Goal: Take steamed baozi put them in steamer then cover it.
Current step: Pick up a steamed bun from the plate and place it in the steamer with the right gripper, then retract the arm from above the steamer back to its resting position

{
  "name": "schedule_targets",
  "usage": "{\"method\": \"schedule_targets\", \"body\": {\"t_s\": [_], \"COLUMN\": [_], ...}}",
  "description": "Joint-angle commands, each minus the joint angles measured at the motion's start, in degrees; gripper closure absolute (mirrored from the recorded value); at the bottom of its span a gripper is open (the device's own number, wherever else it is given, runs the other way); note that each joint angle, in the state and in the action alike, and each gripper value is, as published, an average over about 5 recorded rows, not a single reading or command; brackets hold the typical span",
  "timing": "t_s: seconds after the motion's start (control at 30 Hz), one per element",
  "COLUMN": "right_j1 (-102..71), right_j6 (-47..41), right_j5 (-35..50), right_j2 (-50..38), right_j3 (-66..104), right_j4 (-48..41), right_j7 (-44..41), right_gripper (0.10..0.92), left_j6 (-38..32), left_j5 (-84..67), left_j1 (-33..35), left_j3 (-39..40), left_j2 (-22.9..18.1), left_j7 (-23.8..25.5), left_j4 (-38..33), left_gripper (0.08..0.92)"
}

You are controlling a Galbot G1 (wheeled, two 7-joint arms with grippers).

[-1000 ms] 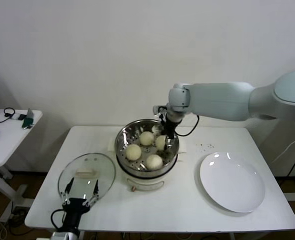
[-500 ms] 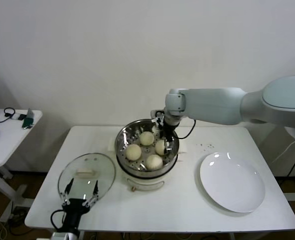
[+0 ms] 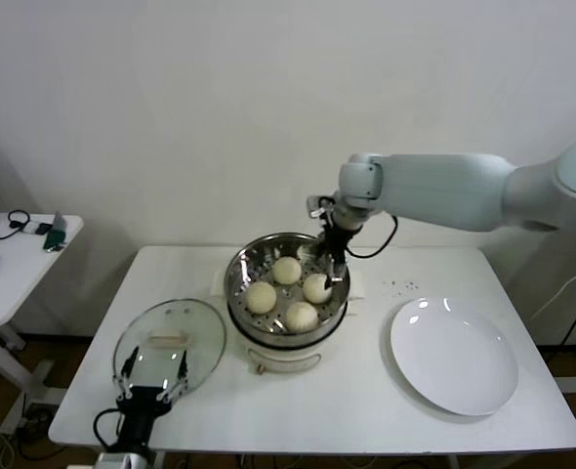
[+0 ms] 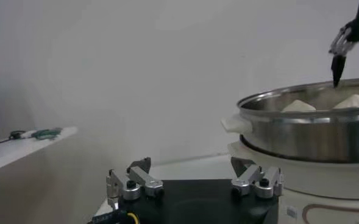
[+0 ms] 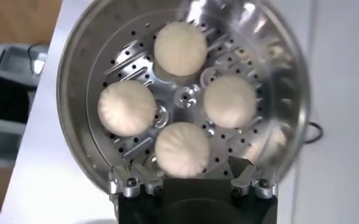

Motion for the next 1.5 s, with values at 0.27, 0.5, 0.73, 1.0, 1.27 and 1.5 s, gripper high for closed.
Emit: {"method": "schedule_targets", "body": {"t_s": [0.27, 0.5, 0.73, 1.0, 1.27, 1.5], "right_j1": [-12.5, -44.2, -71.5, -99.6, -114.8, -122.8], "right_j6": [20.2, 24.4, 26.1, 24.0, 20.2, 20.7], "right_j5": [4.0, -1.9, -6.1, -11.5, -15.8, -18.8], "right_j2": [-32.6, -42.8, -44.1, -33.8, -22.8, -13.5], "right_j3": [22.0, 54.7, 81.0, 110.8, 126.7, 134.8], "right_j4": [11.8, 16.8, 20.3, 23.9, 27.5, 27.7], "right_j7": [26.0, 32.9, 38.4, 40.7, 40.9, 38.8], "right_gripper": [0.203, 0.203, 0.203, 0.203, 0.203, 0.203], "left_j6": [0.6, 0.9, 2.5, 5.9, 10.3, 17.1], "left_j5": [1.8, 4.0, 12.0, 31.3, 53.6, 74.5], "left_j1": [-1.5, -1.7, -3.0, -3.3, -1.8, -1.4], "left_j3": [-0.9, -1.0, -2.2, -3.6, -3.2, 0.0], "left_j2": [-0.1, -0.2, 0.3, 1.5, 3.4, 6.8], "left_j7": [-0.5, 0.3, 1.0, 1.5, 2.4, 5.8], "left_j4": [0.0, 0.2, -1.3, -3.0, -4.2, -4.2], "left_gripper": [0.177, 0.177, 0.177, 0.177, 0.177, 0.177]}}
